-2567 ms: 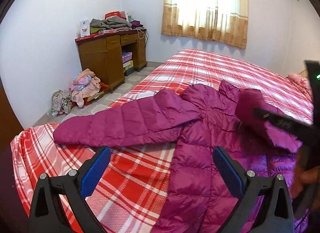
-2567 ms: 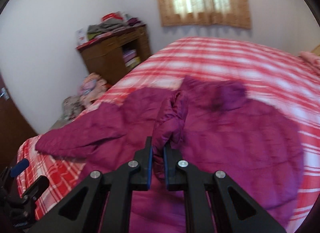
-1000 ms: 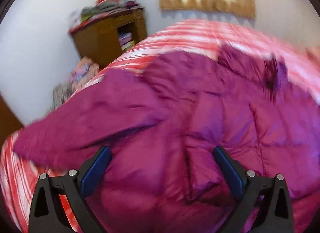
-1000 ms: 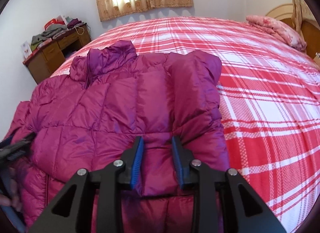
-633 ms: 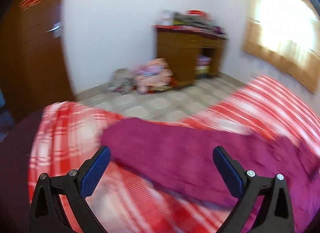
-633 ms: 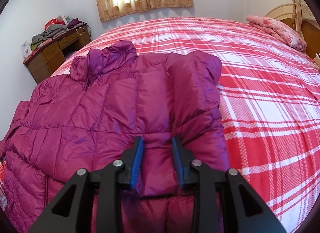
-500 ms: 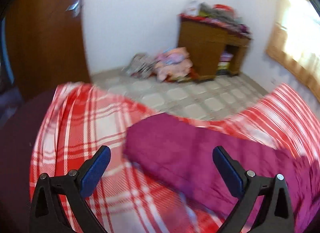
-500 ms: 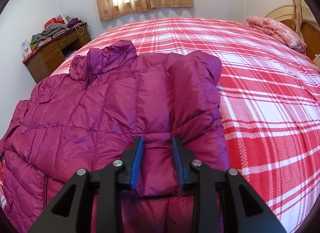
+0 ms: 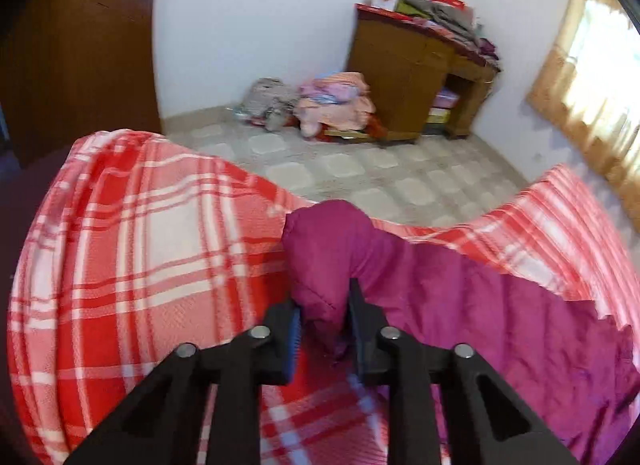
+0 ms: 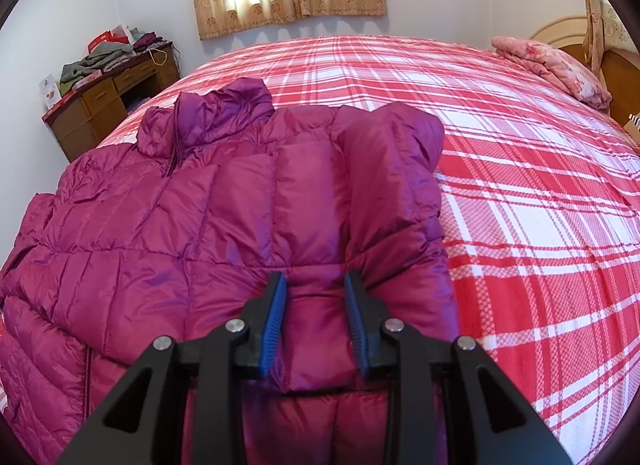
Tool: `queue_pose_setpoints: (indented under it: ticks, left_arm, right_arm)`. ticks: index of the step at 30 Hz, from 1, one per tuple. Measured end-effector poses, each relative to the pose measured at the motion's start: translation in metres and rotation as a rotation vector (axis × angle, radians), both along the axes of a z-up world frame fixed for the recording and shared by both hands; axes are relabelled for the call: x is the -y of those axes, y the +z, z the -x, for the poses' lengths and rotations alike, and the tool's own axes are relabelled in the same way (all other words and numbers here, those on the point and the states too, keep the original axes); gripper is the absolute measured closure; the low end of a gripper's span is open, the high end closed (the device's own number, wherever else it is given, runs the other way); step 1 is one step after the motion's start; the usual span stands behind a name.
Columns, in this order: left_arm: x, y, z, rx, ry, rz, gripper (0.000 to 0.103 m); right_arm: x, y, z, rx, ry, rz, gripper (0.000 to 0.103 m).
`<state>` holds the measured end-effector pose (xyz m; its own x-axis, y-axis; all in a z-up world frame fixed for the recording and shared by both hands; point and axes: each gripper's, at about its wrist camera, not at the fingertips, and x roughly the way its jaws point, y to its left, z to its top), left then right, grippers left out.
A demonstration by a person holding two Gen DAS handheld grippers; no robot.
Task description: Fold large clothes
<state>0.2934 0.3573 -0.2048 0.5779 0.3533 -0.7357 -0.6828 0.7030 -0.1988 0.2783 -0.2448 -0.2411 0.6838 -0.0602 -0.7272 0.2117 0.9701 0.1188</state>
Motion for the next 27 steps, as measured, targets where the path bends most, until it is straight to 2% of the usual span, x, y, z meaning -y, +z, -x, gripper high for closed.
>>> queue_pose_setpoints:
  ticks: [3,7,10,12,16,18,21,24,26,27]
  left_arm:
    - [0.018,0.022,-0.003,0.041,-0.044,-0.079,0.087]
    - [0.075,0.077,-0.005,0.184,-0.187,-0.182,0.087]
    - [0.150,0.116,-0.008,0.291,-0.389,-0.261,0.087]
    - [0.204,0.132,-0.003,0.356,-0.532,-0.294,0.087]
    - [0.308,0.136,0.008,0.423,-0.813,-0.302,0.087]
    - [0.357,0.121,0.013,0.415,-0.936,-0.301,0.087]
    - [0.406,0.090,0.017,0.346,-1.036,-0.277,0.087]
    - [0.424,0.054,0.016,0.218,-1.076,-0.193,0.086]
    - [0.422,0.036,0.010,0.135,-1.084,-0.109,0.080]
    - [0.420,0.025,0.011,0.088,-1.078,-0.068,0.072]
  right_arm:
    - [0.001,-0.001,0.000,0.003,0.000,-0.006,0.070]
    - [0.002,-0.001,0.000,0.006,-0.001,-0.017,0.070]
    - [0.002,-0.001,0.000,0.008,-0.002,-0.020,0.070]
    - [0.003,-0.001,0.001,0.011,-0.002,-0.028,0.070]
    - [0.005,-0.001,0.002,0.016,-0.001,-0.042,0.070]
    - [0.005,-0.001,0.002,0.018,0.000,-0.048,0.070]
    - [0.008,-0.001,0.002,0.025,0.002,-0.067,0.070]
    - [0.011,-0.002,0.003,0.032,0.003,-0.091,0.069]
    - [0.012,-0.002,0.003,0.037,0.005,-0.105,0.069]
    - [0.012,-0.003,0.004,0.040,0.005,-0.111,0.069]
